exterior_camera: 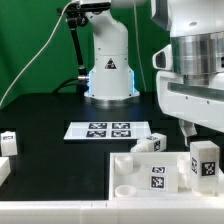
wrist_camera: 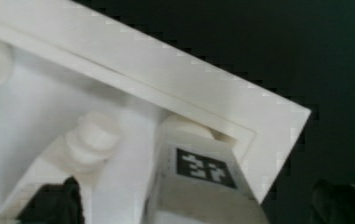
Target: Assemble one leg
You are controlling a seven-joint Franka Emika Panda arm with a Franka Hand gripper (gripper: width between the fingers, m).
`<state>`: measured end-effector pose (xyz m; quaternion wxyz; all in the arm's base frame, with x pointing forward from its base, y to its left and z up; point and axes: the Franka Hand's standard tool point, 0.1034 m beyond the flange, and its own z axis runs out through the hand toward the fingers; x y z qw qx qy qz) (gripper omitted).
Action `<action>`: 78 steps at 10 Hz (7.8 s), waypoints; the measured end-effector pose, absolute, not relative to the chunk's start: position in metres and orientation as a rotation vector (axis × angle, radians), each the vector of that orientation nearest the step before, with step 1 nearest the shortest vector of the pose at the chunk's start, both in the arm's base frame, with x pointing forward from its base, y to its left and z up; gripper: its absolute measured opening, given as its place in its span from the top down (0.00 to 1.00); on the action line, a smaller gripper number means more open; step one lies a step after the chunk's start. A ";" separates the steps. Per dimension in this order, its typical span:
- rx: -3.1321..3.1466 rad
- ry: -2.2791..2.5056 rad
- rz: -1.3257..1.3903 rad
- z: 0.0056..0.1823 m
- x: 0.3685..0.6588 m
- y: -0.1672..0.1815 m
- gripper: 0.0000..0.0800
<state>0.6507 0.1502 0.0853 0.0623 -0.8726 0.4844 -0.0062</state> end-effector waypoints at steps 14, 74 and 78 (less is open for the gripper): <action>-3.090 -0.071 -0.142 0.087 0.656 0.142 0.65; -2.913 0.956 -0.115 0.080 0.650 0.146 0.19; -3.068 0.390 -0.148 0.081 0.651 0.149 0.19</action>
Offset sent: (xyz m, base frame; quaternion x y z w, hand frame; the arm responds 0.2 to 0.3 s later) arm 0.0022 0.0003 0.0039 -0.0216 0.0188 -0.2958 0.9548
